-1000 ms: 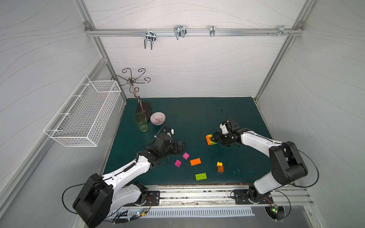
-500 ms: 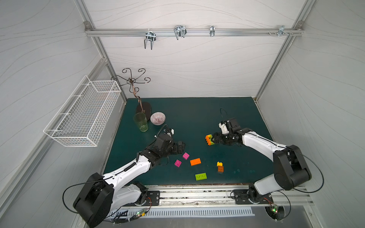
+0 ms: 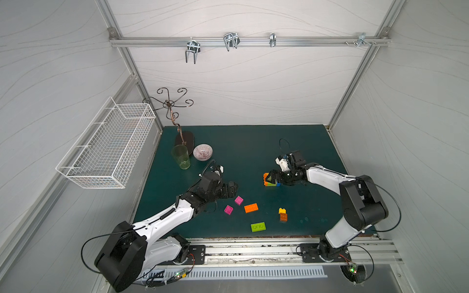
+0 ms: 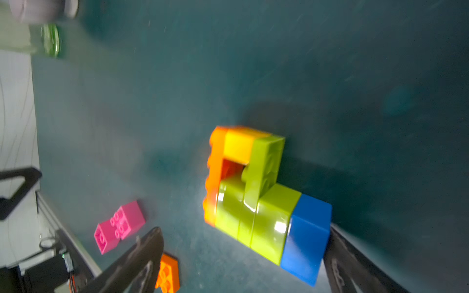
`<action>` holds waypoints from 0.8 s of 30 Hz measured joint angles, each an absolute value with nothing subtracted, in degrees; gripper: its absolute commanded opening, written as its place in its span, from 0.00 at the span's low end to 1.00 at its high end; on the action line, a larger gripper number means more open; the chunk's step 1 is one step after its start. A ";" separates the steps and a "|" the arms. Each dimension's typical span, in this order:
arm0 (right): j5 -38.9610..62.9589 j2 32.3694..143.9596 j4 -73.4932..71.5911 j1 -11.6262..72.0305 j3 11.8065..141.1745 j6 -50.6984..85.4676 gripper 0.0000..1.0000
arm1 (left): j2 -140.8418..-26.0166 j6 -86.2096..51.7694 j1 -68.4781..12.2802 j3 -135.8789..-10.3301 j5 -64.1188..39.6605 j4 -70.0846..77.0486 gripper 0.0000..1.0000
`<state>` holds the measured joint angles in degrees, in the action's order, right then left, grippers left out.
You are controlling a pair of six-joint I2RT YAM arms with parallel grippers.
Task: Assemble the letter p with lego
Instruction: Adjust the lego brick at the center of the board, then move the lego brick at the center of the board.
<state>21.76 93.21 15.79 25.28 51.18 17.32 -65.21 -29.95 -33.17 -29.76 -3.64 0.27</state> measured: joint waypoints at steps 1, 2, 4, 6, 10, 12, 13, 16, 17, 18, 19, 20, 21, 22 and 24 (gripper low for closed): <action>21.80 92.88 15.79 26.68 50.85 17.47 0.97 | -65.30 -29.95 -33.17 -29.76 -3.62 0.27 0.99; 21.82 92.66 15.70 28.05 50.70 17.58 0.97 | -65.39 -29.95 -33.17 -29.76 -3.62 0.27 0.99; 21.91 92.58 15.03 30.87 50.70 17.78 0.97 | -65.41 -29.95 -33.17 -29.76 -3.60 0.27 0.99; 21.26 92.58 15.18 33.61 51.24 17.96 0.97 | -65.41 -29.93 -33.17 -29.76 -3.53 0.27 0.99; 13.34 92.58 20.29 37.65 55.20 18.20 0.95 | -65.41 -29.91 -33.17 -29.76 -3.22 0.25 0.99; 8.47 92.53 23.20 38.48 57.12 18.50 0.94 | -65.41 -29.82 -33.17 -29.76 -3.11 0.25 0.99; 5.91 92.53 24.86 38.81 57.95 18.52 0.94 | -65.41 -29.74 -33.17 -29.76 -3.07 0.25 0.99; -0.01 93.62 29.21 39.86 60.73 17.91 0.89 | -65.41 -29.67 -33.17 -29.76 -2.96 0.25 0.99; -1.19 94.45 30.13 40.27 61.78 17.56 0.86 | -65.41 -29.65 -33.17 -29.76 -2.96 0.25 0.99; -2.20 95.70 30.72 40.77 63.02 17.06 0.83 | -65.41 -29.58 -33.17 -29.76 -2.96 0.25 0.99; -3.18 97.19 30.98 41.32 64.25 16.62 0.81 | -65.41 -29.56 -33.17 -29.76 -2.94 0.25 0.99; -3.70 98.39 31.11 41.71 65.06 16.49 0.79 | -65.41 -29.54 -33.17 -29.76 -2.87 0.23 0.99; -4.49 99.98 31.31 42.09 66.04 16.29 0.76 | -65.41 -29.54 -33.17 -29.76 -2.76 0.25 0.99; -4.93 101.41 31.46 42.30 66.83 16.27 0.74 | -65.41 -29.54 -33.17 -29.76 -2.70 0.25 0.99; -5.91 104.07 31.79 42.68 68.18 16.53 0.72 | -65.41 -29.52 -33.17 -29.76 -2.55 0.23 0.99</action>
